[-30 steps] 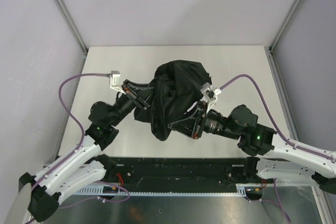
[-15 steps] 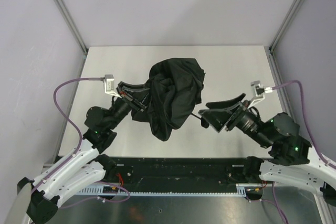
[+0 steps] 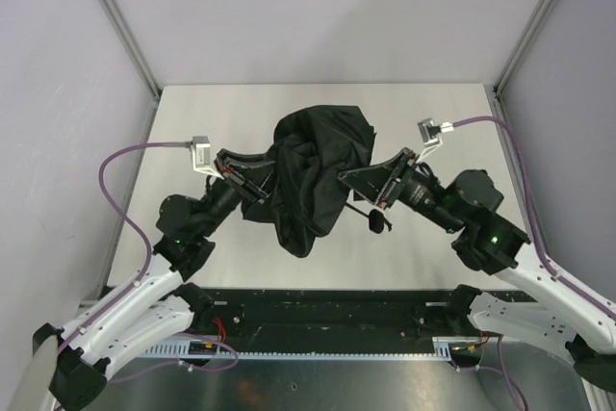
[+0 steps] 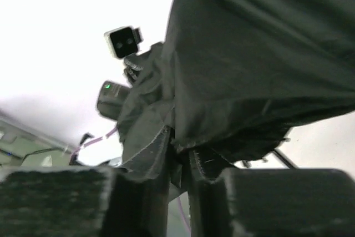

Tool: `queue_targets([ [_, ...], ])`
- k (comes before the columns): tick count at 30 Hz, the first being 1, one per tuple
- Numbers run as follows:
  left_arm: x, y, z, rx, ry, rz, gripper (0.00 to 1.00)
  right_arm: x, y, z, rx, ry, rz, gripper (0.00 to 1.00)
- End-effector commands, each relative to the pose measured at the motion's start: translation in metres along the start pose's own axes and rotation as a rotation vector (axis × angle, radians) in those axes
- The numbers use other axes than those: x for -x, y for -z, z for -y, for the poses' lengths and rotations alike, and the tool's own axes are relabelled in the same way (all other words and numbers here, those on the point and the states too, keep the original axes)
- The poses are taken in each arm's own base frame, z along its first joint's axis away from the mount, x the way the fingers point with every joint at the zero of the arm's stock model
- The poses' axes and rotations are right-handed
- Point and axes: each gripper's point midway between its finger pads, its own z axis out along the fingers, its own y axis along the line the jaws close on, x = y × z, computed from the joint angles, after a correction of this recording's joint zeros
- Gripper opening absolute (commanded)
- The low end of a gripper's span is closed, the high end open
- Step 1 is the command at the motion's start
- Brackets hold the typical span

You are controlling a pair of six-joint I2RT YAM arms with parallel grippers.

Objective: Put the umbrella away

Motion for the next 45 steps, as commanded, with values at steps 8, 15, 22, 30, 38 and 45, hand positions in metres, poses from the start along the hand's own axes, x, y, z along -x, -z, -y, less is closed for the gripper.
queue_targets([
  [8,0.045,-0.014,-0.019,0.112,0.151,0.249,0.00,-0.083,-0.018,-0.038,0.227,0.029,-0.051,0.00],
  [15,0.035,-0.012,0.004,-0.021,0.139,0.193,0.00,-0.078,-0.032,-0.006,0.140,0.087,-0.025,0.15],
  [22,0.017,0.002,0.010,-0.086,0.041,0.129,0.00,-0.075,-0.002,0.019,0.112,0.179,-0.165,0.55],
  [30,0.014,0.003,0.011,-0.112,-0.003,0.094,0.00,-0.063,0.067,0.066,-0.176,0.345,-0.305,0.70],
  [38,0.002,-0.004,0.014,-0.146,0.014,0.021,0.00,0.007,0.069,0.021,-0.160,0.525,-0.146,0.72],
  [45,0.000,-0.007,0.020,-0.179,0.025,-0.013,0.00,0.024,0.050,-0.023,-0.003,0.572,-0.121,0.76],
])
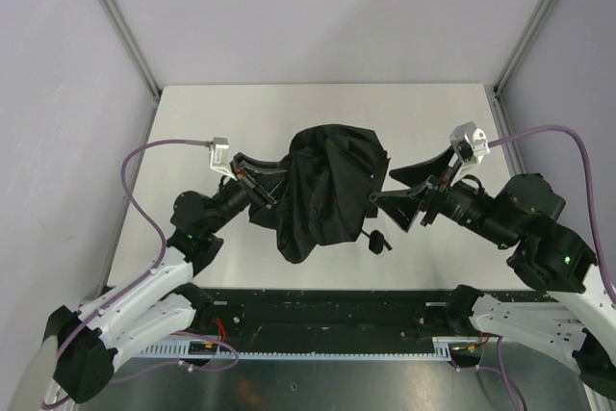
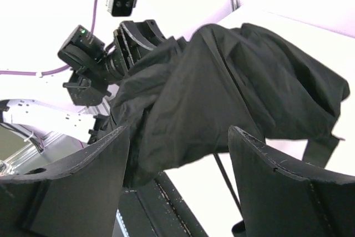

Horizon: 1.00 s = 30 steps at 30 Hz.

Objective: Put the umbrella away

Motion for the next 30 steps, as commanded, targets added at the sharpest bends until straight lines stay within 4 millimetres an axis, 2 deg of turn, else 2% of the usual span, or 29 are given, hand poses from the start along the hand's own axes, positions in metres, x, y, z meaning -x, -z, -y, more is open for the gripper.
queue_targets([
  [1,0.042,-0.008,0.042,-0.141,-0.049,0.090,0.00,0.017,-0.011,-0.016,0.083,0.059,0.029,0.77],
  [5,0.042,-0.009,0.049,-0.167,-0.039,0.075,0.00,-0.003,-0.044,0.001,0.017,0.084,-0.043,0.84],
  [9,0.042,-0.010,0.054,-0.192,-0.037,0.060,0.00,-0.017,-0.077,0.003,0.013,0.116,-0.075,0.97],
  [13,0.040,-0.009,0.063,-0.233,-0.054,0.034,0.00,-0.033,-0.102,-0.001,0.048,0.157,-0.112,0.99],
  [19,0.040,-0.008,0.082,-0.318,-0.093,-0.010,0.00,-0.069,-0.114,-0.008,0.102,0.208,-0.228,0.99],
  [23,0.040,-0.007,0.092,-0.369,-0.113,-0.028,0.00,-0.087,-0.118,-0.025,0.213,0.205,-0.286,0.99],
  [26,0.041,-0.004,0.103,-0.423,-0.138,-0.041,0.00,-0.098,-0.120,-0.028,0.250,0.202,-0.321,0.99],
  [30,0.039,0.001,0.119,-0.502,-0.157,-0.073,0.00,-0.099,-0.125,-0.024,0.284,0.178,-0.313,0.99],
])
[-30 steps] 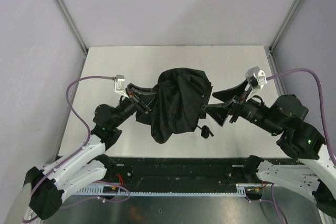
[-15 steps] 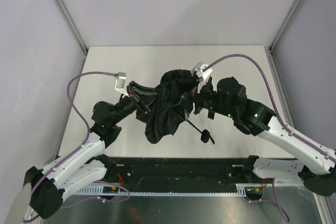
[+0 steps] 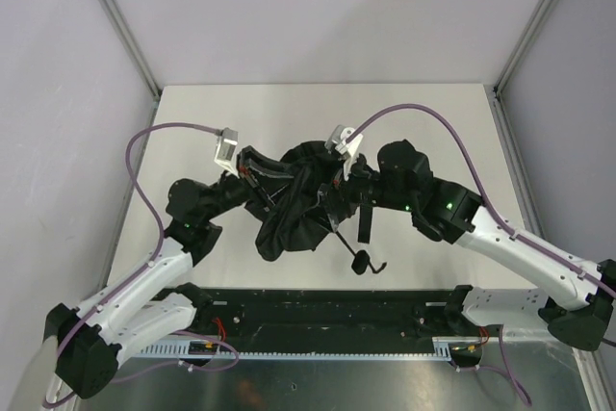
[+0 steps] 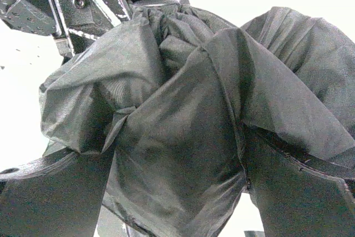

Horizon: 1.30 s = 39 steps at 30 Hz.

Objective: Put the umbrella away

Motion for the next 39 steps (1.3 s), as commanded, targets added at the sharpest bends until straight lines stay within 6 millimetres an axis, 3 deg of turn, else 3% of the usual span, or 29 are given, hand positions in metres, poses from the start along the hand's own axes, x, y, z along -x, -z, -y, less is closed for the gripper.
queue_targets([
  [1,0.045,-0.004,0.075,-0.276,-0.139,0.071,0.00,0.007,-0.011,-0.012,0.127,0.012,0.035,0.99],
  [5,0.046,-0.004,0.083,-0.305,-0.130,0.084,0.00,0.010,-0.021,-0.019,0.176,0.014,0.059,0.99],
  [12,0.053,-0.005,0.096,-0.337,-0.127,0.126,0.00,0.011,-0.042,-0.014,0.113,0.012,0.121,0.99],
  [18,0.057,-0.005,0.104,-0.363,-0.129,0.152,0.00,0.018,-0.050,-0.035,0.197,0.019,0.203,0.99],
  [21,0.058,-0.005,0.109,-0.377,-0.130,0.163,0.00,0.023,-0.049,-0.045,0.232,0.031,0.239,0.93],
  [35,0.056,-0.009,0.116,-0.412,-0.108,0.191,0.00,0.032,-0.045,-0.065,0.341,0.059,0.330,0.36],
  [38,0.056,-0.011,0.115,-0.413,-0.106,0.189,0.00,0.033,-0.040,-0.069,0.359,0.064,0.332,0.09],
  [39,0.055,-0.012,0.114,-0.411,-0.105,0.189,0.00,0.033,-0.038,-0.069,0.360,0.064,0.330,0.04],
])
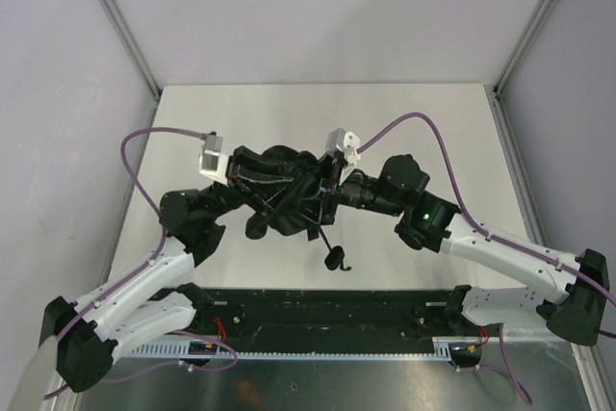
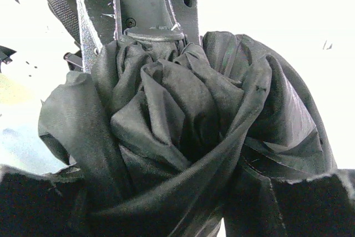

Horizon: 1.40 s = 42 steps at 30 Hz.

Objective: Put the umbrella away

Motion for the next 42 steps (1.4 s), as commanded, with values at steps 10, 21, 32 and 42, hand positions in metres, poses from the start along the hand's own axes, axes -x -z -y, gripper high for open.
queue_targets([
  [10,0.032,-0.013,0.031,-0.095,0.019,0.112,0.84,-0.007,0.046,-0.001,-0.046,-0.024,0.005,0.00],
  [21,0.062,-0.004,-0.020,0.126,-0.018,0.098,0.99,0.036,0.112,0.059,-0.347,0.005,0.110,0.00],
  [32,0.051,0.085,-0.084,0.703,-0.163,-0.081,0.98,0.095,0.222,0.268,-1.429,0.558,-0.268,0.00],
  [42,0.008,0.141,-0.081,0.892,-0.065,-0.095,0.98,0.021,0.136,0.353,-1.415,1.168,-0.731,0.00],
])
